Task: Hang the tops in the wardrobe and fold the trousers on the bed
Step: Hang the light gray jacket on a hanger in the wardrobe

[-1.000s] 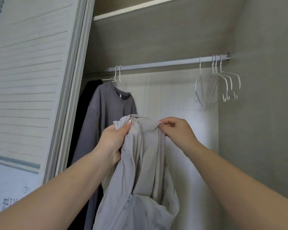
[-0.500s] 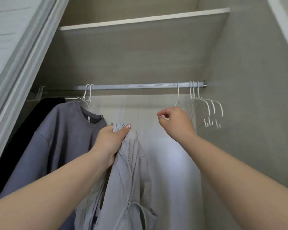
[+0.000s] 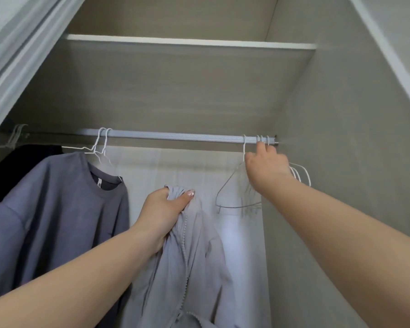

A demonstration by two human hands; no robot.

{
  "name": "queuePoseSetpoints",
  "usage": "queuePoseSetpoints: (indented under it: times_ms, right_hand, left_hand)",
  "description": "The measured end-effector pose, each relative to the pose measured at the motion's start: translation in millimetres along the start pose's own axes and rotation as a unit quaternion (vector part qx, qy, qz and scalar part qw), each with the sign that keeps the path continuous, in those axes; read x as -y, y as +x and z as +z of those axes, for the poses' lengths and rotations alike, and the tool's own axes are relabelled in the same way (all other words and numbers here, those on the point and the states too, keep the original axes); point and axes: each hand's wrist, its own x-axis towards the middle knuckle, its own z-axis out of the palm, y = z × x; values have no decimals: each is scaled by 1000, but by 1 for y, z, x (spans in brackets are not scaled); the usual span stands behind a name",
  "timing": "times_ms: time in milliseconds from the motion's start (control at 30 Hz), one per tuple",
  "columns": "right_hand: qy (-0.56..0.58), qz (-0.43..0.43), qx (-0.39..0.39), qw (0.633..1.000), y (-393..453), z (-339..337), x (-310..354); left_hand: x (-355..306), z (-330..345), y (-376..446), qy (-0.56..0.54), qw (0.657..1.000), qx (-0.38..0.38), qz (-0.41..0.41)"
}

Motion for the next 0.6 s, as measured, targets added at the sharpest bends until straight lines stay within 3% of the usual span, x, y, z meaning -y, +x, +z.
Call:
queuePoseSetpoints:
  times_ms: [233,433,600]
  right_hand:
    - [-38,53,44,997,13,15,-20]
    - [-39,1,52,998,8,30,-15]
    - [-119,-6,-9,993,8,39,-17]
  left_hand:
    - [-2,-2,3,10,1000,13,16]
    - [-2,-13,3,11,1000,14,14]
    - [-2,-23,2,20,1000,17,6]
